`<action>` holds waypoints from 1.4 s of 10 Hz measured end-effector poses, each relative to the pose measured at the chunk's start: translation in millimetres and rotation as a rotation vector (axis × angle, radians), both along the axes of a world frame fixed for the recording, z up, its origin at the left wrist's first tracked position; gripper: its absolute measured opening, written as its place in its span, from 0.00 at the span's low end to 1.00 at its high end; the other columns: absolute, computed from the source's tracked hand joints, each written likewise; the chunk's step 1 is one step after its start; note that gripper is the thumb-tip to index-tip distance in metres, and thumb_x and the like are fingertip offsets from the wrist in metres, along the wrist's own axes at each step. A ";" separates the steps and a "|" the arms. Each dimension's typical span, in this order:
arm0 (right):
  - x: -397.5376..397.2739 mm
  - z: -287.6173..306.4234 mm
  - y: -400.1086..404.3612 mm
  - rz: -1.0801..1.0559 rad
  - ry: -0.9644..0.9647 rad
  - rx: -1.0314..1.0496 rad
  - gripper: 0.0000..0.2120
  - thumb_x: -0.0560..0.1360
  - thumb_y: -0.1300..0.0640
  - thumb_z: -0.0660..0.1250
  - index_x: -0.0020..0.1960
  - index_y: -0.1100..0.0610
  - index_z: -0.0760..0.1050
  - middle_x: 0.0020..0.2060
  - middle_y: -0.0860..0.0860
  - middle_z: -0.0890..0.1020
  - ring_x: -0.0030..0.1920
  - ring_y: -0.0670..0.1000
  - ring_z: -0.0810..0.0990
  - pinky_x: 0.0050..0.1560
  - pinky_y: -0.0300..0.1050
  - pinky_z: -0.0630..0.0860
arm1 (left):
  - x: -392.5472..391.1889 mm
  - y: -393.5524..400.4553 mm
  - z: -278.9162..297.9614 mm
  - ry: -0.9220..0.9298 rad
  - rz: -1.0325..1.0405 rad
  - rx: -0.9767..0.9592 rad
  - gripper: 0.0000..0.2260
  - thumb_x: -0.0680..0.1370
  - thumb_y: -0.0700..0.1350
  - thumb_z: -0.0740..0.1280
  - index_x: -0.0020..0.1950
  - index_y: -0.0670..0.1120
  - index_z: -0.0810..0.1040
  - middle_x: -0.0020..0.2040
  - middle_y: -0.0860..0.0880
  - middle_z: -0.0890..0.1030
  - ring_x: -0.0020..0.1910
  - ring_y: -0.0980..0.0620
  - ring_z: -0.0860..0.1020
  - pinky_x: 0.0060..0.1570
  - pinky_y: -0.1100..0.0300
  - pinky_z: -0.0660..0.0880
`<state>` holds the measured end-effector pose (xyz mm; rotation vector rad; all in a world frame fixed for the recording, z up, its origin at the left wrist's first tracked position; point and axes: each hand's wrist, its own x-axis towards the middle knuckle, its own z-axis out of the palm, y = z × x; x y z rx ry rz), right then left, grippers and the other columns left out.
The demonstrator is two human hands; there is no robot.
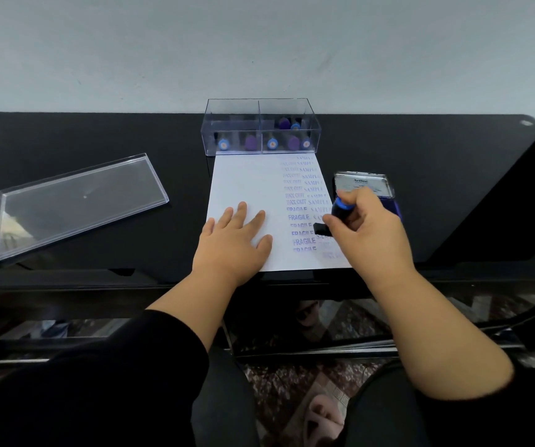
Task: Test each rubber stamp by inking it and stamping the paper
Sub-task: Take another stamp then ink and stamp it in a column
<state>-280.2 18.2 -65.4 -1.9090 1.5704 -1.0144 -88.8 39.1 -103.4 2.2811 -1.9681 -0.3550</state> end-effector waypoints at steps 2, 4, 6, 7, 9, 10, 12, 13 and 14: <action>-9.2 1.6 1.7 -0.055 -0.022 0.007 0.12 0.74 0.54 0.69 0.56 0.48 0.73 0.35 0.41 0.76 0.39 0.46 0.76 0.44 0.43 0.73 | -0.5 -0.6 0.3 -0.002 0.006 -0.001 0.24 0.81 0.58 0.47 0.77 0.60 0.48 0.79 0.54 0.43 0.77 0.54 0.42 0.74 0.53 0.39; -12.2 2.6 1.9 -0.075 -0.031 0.006 0.13 0.74 0.54 0.68 0.58 0.47 0.73 0.35 0.43 0.75 0.39 0.47 0.76 0.43 0.43 0.73 | -0.4 -0.5 0.3 0.003 0.014 -0.009 0.24 0.81 0.58 0.48 0.77 0.60 0.50 0.79 0.54 0.44 0.77 0.54 0.43 0.74 0.54 0.39; -11.6 2.5 0.8 -0.071 -0.029 0.011 0.13 0.74 0.54 0.68 0.58 0.48 0.73 0.35 0.42 0.75 0.38 0.45 0.75 0.43 0.43 0.73 | -0.4 -0.2 0.4 0.014 0.017 -0.015 0.23 0.81 0.57 0.49 0.77 0.60 0.51 0.79 0.54 0.45 0.77 0.54 0.44 0.74 0.54 0.40; -11.1 2.7 0.2 -0.060 -0.021 0.011 0.13 0.74 0.54 0.68 0.58 0.48 0.72 0.35 0.43 0.75 0.37 0.44 0.75 0.43 0.43 0.73 | -0.5 -0.3 1.0 0.017 0.017 -0.011 0.23 0.81 0.57 0.48 0.77 0.60 0.50 0.79 0.54 0.45 0.77 0.54 0.43 0.74 0.54 0.40; -11.0 2.8 -1.4 -0.050 -0.005 0.010 0.12 0.74 0.53 0.68 0.57 0.48 0.72 0.35 0.42 0.74 0.38 0.44 0.75 0.41 0.43 0.73 | -0.5 -0.5 1.6 0.018 0.019 -0.012 0.23 0.81 0.57 0.49 0.77 0.60 0.51 0.79 0.55 0.45 0.77 0.54 0.44 0.74 0.54 0.39; -11.0 2.3 -2.4 -0.053 -0.001 0.008 0.12 0.74 0.53 0.68 0.57 0.48 0.72 0.34 0.42 0.74 0.36 0.42 0.74 0.40 0.42 0.71 | -0.6 -0.2 2.1 0.020 0.018 -0.011 0.23 0.81 0.57 0.49 0.77 0.60 0.51 0.79 0.55 0.45 0.77 0.55 0.44 0.74 0.54 0.39; -11.0 0.5 -5.9 -0.054 0.007 0.015 0.13 0.74 0.53 0.68 0.57 0.48 0.72 0.34 0.42 0.74 0.36 0.41 0.73 0.40 0.42 0.70 | -0.7 -0.5 2.0 0.028 0.020 -0.016 0.23 0.81 0.58 0.49 0.77 0.60 0.51 0.79 0.55 0.45 0.77 0.54 0.44 0.74 0.54 0.39; -13.2 0.7 -8.9 -0.071 -0.011 0.018 0.12 0.74 0.53 0.68 0.57 0.48 0.72 0.34 0.43 0.75 0.37 0.45 0.75 0.40 0.42 0.71 | 0.0 -0.5 2.0 0.036 0.019 -0.017 0.23 0.81 0.58 0.49 0.77 0.60 0.51 0.79 0.55 0.45 0.77 0.55 0.43 0.74 0.54 0.39; -20.0 1.9 -17.4 -0.111 -0.016 0.019 0.11 0.74 0.53 0.68 0.56 0.48 0.72 0.34 0.43 0.75 0.40 0.48 0.76 0.41 0.42 0.71 | -0.2 -0.9 1.1 0.056 0.025 -0.030 0.23 0.81 0.57 0.50 0.77 0.61 0.52 0.78 0.55 0.46 0.77 0.55 0.44 0.74 0.55 0.39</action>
